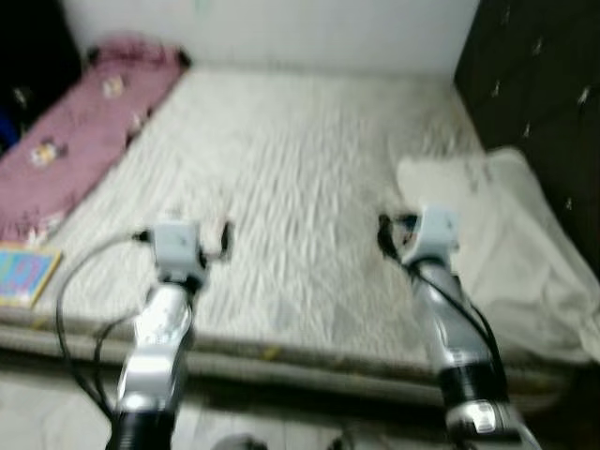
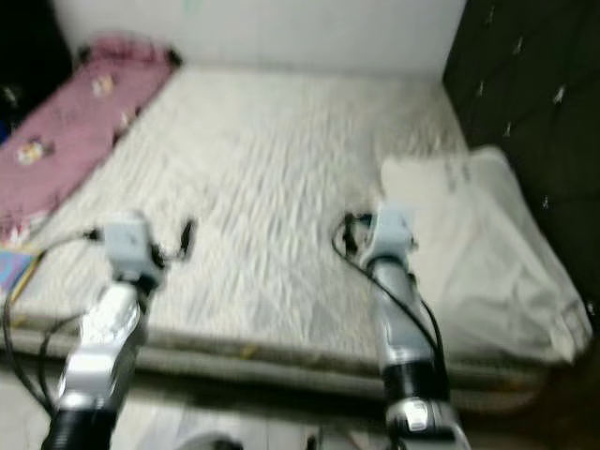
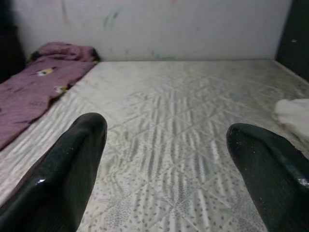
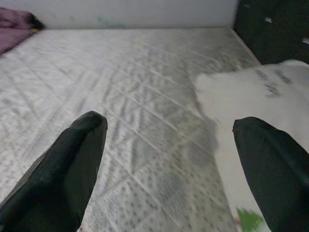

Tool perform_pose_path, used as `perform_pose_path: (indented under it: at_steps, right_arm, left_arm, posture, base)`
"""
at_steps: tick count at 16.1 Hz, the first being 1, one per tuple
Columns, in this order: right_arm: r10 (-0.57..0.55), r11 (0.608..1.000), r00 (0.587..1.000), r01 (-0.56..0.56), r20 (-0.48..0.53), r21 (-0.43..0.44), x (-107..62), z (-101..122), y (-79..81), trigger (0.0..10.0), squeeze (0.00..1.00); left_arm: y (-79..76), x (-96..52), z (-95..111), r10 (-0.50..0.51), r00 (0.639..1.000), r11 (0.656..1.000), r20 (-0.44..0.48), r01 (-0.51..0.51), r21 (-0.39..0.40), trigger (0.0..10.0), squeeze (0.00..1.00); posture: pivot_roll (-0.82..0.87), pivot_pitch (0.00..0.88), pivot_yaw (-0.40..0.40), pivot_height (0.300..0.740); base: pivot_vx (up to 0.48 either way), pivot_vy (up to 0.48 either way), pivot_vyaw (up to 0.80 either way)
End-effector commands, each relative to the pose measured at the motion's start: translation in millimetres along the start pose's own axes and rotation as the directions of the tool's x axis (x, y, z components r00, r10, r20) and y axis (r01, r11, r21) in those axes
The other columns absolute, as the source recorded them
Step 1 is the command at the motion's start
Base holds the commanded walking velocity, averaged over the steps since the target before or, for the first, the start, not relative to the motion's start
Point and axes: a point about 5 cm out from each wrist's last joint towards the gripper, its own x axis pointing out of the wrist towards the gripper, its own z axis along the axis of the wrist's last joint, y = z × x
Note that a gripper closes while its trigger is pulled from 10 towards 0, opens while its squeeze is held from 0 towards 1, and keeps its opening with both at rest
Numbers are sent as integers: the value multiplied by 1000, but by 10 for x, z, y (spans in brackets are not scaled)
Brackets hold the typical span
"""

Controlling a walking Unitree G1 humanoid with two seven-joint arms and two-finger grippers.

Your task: Clean up the room

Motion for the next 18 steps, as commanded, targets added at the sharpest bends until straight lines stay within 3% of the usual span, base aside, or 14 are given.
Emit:
perform_pose_path:
  at_steps: [1, 3, 5, 7, 9, 12, 14, 18]
  right_arm:
    - [10, 1000, 1000, -10, 19, 7, 9, 55, 45, 10000, 0]
    - [9, 1000, 1000, -9, 9, 9, 9, 45, 41, 10000, 0]
    - [-10, 1000, 1000, 10, -29, -4, 20, -3, 4, 10000, 0]
    - [-2, 1000, 1000, 1, -25, -22, 18, 3, 13, 10000, 0]
    - [39, 990, 999, -36, 24, -136, 0, 70, 101, 10000, 0]
    - [47, 993, 999, -44, 23, -108, -9, 93, 115, 10000, 0]
    - [69, 997, 997, -70, -26, -23, -16, 40, 122, 10000, 0]
    - [83, 996, 997, -83, 2, -22, -32, 56, 127, 10000, 0]
  left_arm:
    - [53, 17, 59, 7, 1000, 1000, 20, -7, 29, 10000, 0]
    - [45, 13, 87, 11, 999, 997, 34, -14, 77, 10000, 0]
    - [73, -13, 80, -8, 999, 999, 36, 9, -36, 10000, 0]
    - [89, -22, 80, 12, 999, 1000, 35, -12, -13, 10000, 0]
    - [96, -29, 65, 15, 1000, 999, 24, -14, -29, 10000, 0]
    - [93, -37, 67, 6, 1000, 999, 24, -5, -51, 10000, 0]
    - [81, -50, 73, -3, 1000, 997, 29, 5, -74, 10000, 0]
    - [65, -55, 82, -13, 999, 995, 33, 16, -94, 10000, 0]
  posture:
    - [-124, 0, 17, 740]
    - [-125, 0, 17, 740]
    - [-120, 0, 14, 740]
    - [-122, 0, 14, 740]
    - [-123, 0, 12, 740]
    - [-121, 0, 12, 740]
    - [-117, 0, 11, 740]
    - [-118, 0, 11, 740]
  base:
    - [0, 0, -800]
    - [0, 0, -269]
    - [0, 0, 0]
    - [0, 0, 0]
    - [0, 465, 0]
    - [0, 465, 0]
    - [0, 465, 0]
    - [0, 458, 0]
